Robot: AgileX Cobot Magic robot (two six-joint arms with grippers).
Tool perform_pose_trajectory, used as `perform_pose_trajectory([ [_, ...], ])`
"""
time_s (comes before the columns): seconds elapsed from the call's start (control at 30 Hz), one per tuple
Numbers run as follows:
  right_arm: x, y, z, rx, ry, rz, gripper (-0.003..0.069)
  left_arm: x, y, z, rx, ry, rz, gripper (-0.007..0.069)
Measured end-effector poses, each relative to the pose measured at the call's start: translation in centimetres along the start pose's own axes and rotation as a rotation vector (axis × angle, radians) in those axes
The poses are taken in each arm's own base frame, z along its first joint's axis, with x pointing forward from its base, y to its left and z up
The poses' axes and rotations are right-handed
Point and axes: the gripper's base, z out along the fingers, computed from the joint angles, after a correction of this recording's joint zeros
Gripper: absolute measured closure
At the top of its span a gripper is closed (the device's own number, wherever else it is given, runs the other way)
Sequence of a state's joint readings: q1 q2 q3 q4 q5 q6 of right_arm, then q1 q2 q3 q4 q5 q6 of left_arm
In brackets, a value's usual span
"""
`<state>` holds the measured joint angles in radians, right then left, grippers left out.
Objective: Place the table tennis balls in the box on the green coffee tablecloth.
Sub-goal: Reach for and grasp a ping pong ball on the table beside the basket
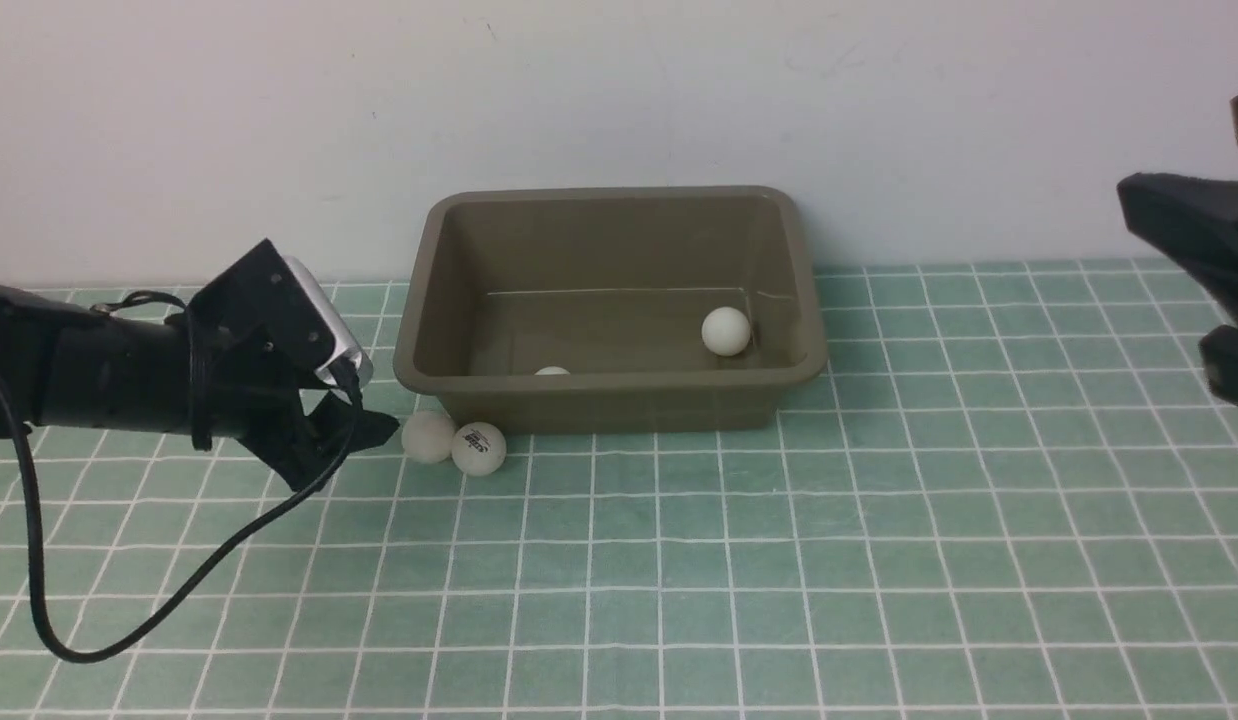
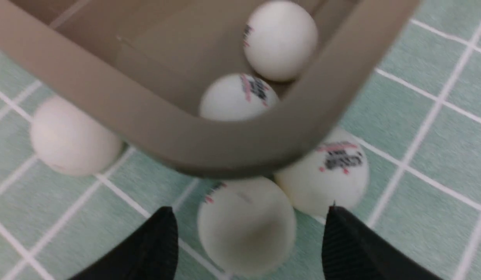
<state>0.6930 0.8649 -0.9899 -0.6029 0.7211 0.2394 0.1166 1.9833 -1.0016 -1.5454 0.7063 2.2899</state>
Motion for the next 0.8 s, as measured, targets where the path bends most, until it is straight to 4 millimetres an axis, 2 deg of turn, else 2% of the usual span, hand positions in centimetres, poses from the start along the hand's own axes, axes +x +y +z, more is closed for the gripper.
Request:
perform_pose_trajectory([
  [0.3, 0.0, 0.0, 0.0, 0.0, 0.0, 0.0, 0.0274, -0.5, 0.7, 0.0, -0.075, -0.059, 0.041, 0.0174],
  [0.67, 0.0, 0.0, 0.0, 0.0, 0.0, 0.0, 0.0274, 1.6, 0.5, 1.7, -0.032, -0.028, 0.002, 0.0174],
  [0.8, 0.0, 0.0, 0.0, 0.0, 0.0, 0.0, 0.0274, 1.7, 0.5, 1.8, -0.027, -0.029, 0.007, 0.0174],
])
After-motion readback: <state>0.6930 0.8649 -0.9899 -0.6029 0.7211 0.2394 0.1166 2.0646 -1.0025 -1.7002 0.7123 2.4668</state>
